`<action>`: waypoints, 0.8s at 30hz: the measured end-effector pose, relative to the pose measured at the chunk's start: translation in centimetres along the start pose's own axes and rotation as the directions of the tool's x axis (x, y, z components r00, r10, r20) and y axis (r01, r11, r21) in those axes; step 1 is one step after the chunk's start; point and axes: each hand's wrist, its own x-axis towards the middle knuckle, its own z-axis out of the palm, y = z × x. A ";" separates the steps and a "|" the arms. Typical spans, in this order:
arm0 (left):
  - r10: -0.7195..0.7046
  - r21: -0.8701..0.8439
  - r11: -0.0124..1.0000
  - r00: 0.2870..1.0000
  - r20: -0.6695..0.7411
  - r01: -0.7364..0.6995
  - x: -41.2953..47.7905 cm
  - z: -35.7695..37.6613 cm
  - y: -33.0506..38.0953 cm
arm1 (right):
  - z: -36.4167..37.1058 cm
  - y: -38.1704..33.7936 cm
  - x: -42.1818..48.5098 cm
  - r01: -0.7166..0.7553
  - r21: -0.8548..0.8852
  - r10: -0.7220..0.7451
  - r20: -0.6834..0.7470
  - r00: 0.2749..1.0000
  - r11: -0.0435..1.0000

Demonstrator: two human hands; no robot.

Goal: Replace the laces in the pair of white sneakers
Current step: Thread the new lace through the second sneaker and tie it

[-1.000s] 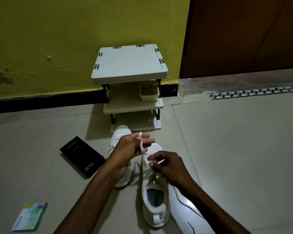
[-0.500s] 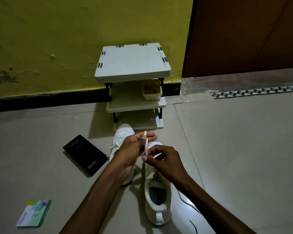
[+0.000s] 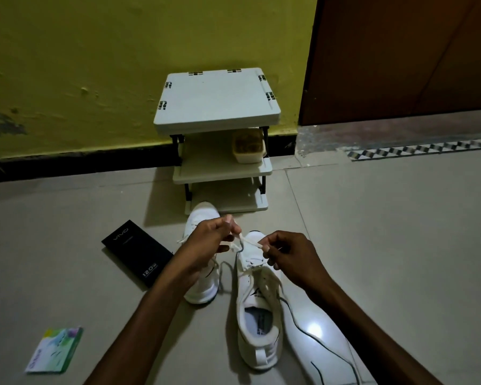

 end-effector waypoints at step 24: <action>0.174 0.516 0.831 0.978 0.112 -0.207 1.5 3.2 -5.1 | 1.7 2.1 -2.3 0.022 -0.638 0.108 0.164 0.980 0.769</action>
